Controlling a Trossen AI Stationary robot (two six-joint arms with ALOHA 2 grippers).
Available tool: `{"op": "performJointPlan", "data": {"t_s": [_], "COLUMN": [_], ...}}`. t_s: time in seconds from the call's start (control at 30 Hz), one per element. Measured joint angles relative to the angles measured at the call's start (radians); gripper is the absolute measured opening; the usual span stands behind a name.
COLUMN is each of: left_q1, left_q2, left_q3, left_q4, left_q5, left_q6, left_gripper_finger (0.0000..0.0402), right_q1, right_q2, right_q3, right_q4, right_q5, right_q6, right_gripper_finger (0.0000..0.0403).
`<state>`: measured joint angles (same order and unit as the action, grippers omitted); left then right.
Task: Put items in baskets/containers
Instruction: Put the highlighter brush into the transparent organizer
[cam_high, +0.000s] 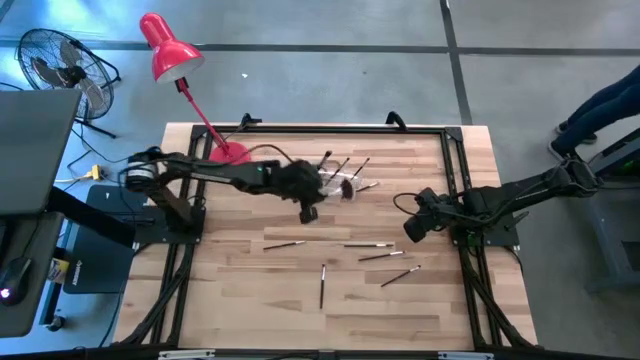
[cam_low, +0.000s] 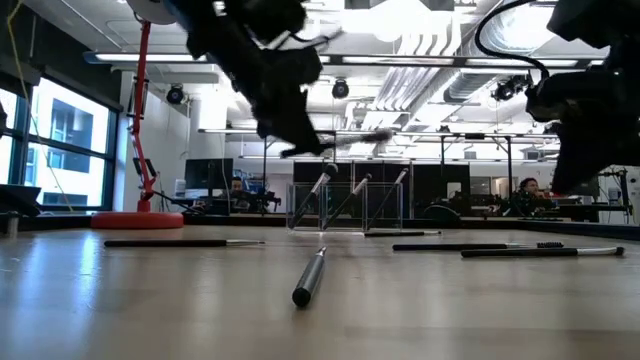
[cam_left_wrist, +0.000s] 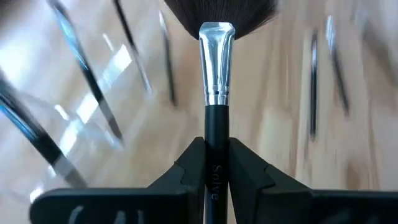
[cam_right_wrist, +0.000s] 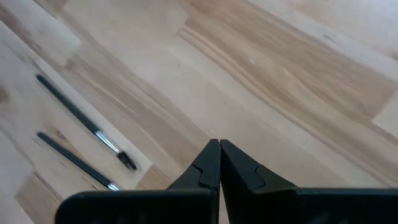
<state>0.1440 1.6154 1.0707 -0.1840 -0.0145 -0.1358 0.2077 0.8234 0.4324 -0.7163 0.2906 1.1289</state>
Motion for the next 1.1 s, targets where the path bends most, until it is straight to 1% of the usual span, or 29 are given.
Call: {"op": "performJointPlan", "data": {"t_s": [0.1, 0.2, 0.27, 0.37, 0.4, 0.47, 0.57, 0.63, 0.73, 0.8, 0.9, 1.1], "left_q1": [0.054, 0.113, 0.147, 0.193, 0.205, 0.229, 0.245, 0.244, 0.241, 0.242, 0.242, 0.242], "left_q2": [-0.057, -0.07, -0.068, -0.044, -0.029, -0.003, 0.051, 0.089, 0.146, 0.151, 0.151, 0.151], "left_q3": [-0.086, -0.138, -0.153, -0.154, -0.154, -0.156, -0.149, -0.153, -0.147, -0.147, -0.147, -0.147], "left_q4": [0.17, 0.41, 0.553, 0.716, 0.747, 0.767, 0.8, 0.784, 0.824, 0.847, 0.872, 0.893], "left_q5": [-0.003, -0.007, -0.007, -0.007, -0.007, -0.006, -0.005, 0.011, 0.017, 0.025, 0.025, 0.024], "left_q6": [-0.046, -0.114, -0.155, -0.165, -0.166, -0.185, -0.261, -0.297, -0.315, -0.315, -0.307, -0.28], "left_gripper_finger": [0.0037, 0.0037, 0.0037, 0.0037, 0.0037, 0.0037, 0.0037, 0.0037, 0.0049, 0.0051, 0.0039, 0.0039], "right_q1": [0.0, 0.0, 0.0, 0.0, 0.0, 0.0, 0.0, 0.0, 0.0, 0.0, 0.0, 0.0], "right_q2": [-0.001, 0.0, 0.0, 0.002, 0.002, 0.001, 0.002, 0.002, 0.002, 0.002, 0.002, 0.002], "right_q3": [0.0, 0.0, 0.0, -0.001, -0.001, -0.001, -0.001, -0.001, -0.001, -0.001, -0.001, -0.001], "right_q4": [0.031, 0.063, 0.078, 0.09, 0.093, 0.096, 0.098, 0.098, 0.098, 0.098, 0.098, 0.098], "right_q5": [0.027, 0.059, 0.092, 0.13, 0.135, 0.15, 0.162, 0.164, 0.166, 0.165, 0.164, 0.166], "right_q6": [0.001, 0.007, 0.026, 0.048, 0.053, 0.066, 0.078, 0.079, 0.1, 0.11, 0.111, 0.113], "right_gripper_finger": [0.0, 0.0, 0.0, 0.0, 0.0, 0.0, 0.0, 0.0, 0.0, 0.0, 0.0, 0.0]}}
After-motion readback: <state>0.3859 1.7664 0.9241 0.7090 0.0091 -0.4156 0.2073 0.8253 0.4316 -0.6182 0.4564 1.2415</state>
